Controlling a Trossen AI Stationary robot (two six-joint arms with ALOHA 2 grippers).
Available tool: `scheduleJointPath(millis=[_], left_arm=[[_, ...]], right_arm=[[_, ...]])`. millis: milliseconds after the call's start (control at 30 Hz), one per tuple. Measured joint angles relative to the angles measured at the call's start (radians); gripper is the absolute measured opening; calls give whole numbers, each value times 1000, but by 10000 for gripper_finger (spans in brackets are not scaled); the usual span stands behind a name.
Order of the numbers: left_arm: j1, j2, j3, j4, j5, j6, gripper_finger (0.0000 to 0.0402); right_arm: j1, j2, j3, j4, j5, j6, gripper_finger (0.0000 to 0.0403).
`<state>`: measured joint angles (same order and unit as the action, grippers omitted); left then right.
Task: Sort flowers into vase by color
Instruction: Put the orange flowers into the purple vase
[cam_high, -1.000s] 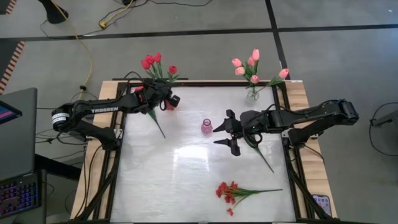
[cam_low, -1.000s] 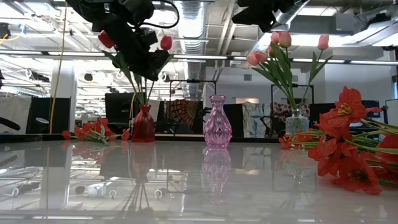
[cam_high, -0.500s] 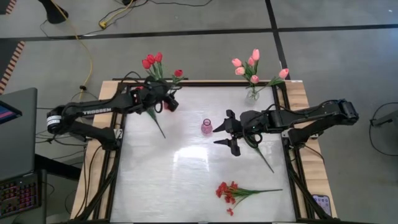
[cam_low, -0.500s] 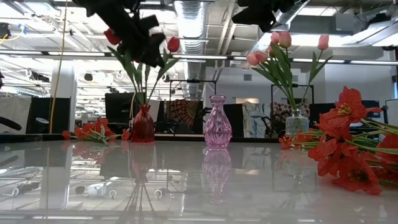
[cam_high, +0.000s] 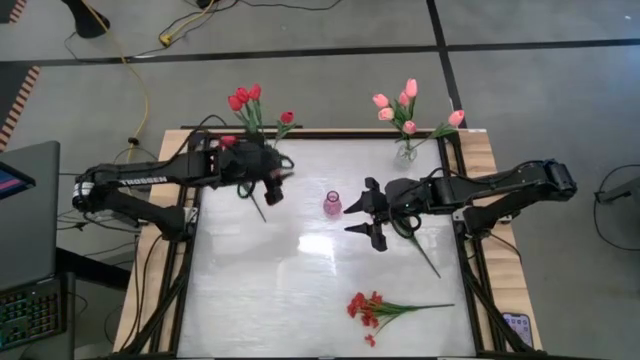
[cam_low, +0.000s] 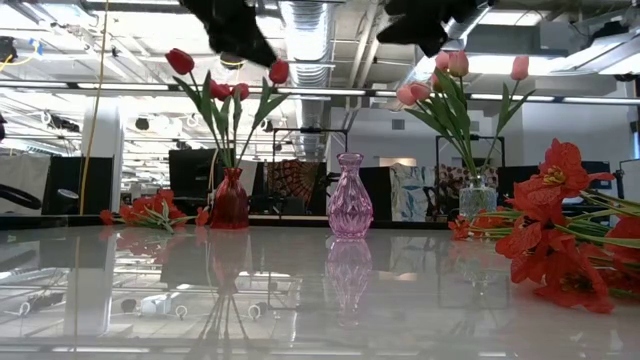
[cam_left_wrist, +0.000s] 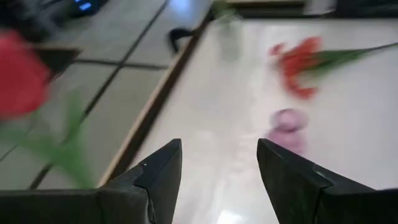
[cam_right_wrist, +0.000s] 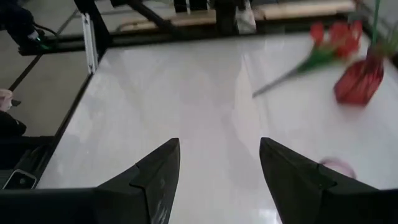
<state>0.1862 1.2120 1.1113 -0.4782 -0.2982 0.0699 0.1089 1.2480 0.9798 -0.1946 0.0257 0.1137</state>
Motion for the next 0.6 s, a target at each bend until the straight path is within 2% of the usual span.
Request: scheduleJointPath(millis=[133,300,433,600], left_arm=[[-120,-13,7,12,40,-14,197],[-304,-24,1,23,32,-55,197],[-460,-16,0,26,-42,-81,197],[-625,5,-26,56,-205,-114,197]], right_arm=[[20,0,1,-81,1,81,249],[79,0,1,-268,4,258,249],[148,0,1,-467,43,421,249],[235,1,1,-747,129,691,249]])
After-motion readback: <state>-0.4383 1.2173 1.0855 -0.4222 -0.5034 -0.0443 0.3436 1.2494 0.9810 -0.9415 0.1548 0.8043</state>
